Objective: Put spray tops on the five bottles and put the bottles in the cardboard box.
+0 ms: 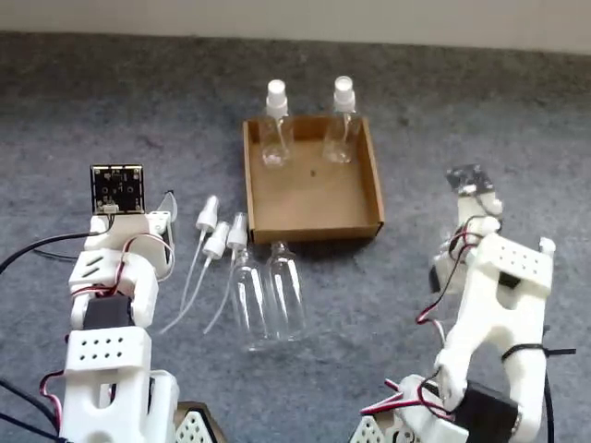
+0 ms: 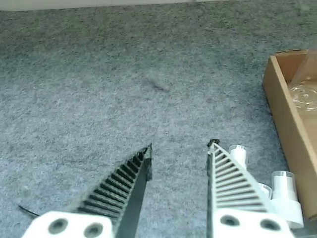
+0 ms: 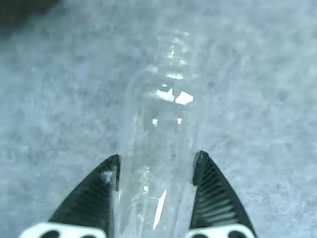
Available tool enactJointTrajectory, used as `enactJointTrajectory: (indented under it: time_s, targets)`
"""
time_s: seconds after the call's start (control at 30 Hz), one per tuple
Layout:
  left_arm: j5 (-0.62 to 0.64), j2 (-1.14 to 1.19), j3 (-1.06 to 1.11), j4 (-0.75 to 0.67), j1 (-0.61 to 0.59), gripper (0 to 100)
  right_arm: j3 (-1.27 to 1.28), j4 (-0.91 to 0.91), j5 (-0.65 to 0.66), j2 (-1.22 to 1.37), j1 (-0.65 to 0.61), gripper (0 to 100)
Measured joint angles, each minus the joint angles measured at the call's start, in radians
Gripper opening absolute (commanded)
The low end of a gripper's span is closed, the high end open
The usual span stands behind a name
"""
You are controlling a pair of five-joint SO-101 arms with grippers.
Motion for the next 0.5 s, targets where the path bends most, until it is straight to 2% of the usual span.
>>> enactJointTrajectory:
  time_s: [0.37, 0.5]
  targets:
    - [0.0, 0.0, 0.0, 0.0, 0.017, 18, -0.408, -0.075, -0.051, 0.516, 0.0, 1.0]
    - [0.0, 0.0, 0.0, 0.0, 0.017, 18, -0.516, -0.048, -0.061, 0.578, 0.0, 12.2]
